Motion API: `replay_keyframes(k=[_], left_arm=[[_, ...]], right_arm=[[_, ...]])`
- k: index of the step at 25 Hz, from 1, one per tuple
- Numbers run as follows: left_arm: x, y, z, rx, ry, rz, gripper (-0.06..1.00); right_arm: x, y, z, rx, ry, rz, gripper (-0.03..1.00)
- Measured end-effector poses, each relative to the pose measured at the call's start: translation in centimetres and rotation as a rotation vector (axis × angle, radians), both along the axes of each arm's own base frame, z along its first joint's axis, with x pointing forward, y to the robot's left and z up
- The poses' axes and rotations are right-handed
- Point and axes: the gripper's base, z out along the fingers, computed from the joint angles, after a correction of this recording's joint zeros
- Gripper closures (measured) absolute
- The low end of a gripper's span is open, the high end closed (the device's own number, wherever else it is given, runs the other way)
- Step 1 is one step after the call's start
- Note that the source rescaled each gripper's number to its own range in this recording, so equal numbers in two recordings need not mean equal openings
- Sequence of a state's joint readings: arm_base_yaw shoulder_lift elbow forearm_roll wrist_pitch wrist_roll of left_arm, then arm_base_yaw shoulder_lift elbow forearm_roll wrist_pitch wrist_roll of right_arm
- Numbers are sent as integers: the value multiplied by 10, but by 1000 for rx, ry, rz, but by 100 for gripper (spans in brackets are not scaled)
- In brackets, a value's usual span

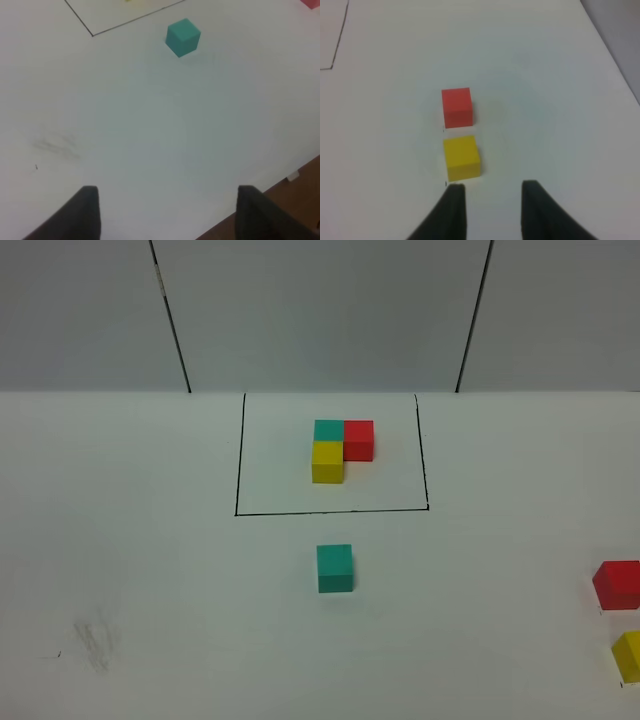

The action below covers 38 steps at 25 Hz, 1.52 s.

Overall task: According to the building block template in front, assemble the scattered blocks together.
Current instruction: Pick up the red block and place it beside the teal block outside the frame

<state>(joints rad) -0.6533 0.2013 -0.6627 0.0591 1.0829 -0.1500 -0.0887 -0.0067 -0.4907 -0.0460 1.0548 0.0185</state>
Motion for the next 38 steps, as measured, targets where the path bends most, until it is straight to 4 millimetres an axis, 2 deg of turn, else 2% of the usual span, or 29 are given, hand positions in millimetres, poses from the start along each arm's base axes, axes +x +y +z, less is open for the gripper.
replay_keyframes(k=[7, 12, 21, 38], left_arm=[[-11, 9, -20, -52, -59, 18, 57], [-8, 9, -41, -21, 9, 43, 57], [-8, 9, -42, -29, 20, 67, 57], [-13, 7, -42, -34, 11, 605, 57]], right_arm=[[0, 0, 0, 0, 0, 0, 97], [0, 0, 0, 0, 0, 0, 97], [0, 0, 0, 1, 0, 0, 97], [0, 0, 0, 1, 0, 0, 97]])
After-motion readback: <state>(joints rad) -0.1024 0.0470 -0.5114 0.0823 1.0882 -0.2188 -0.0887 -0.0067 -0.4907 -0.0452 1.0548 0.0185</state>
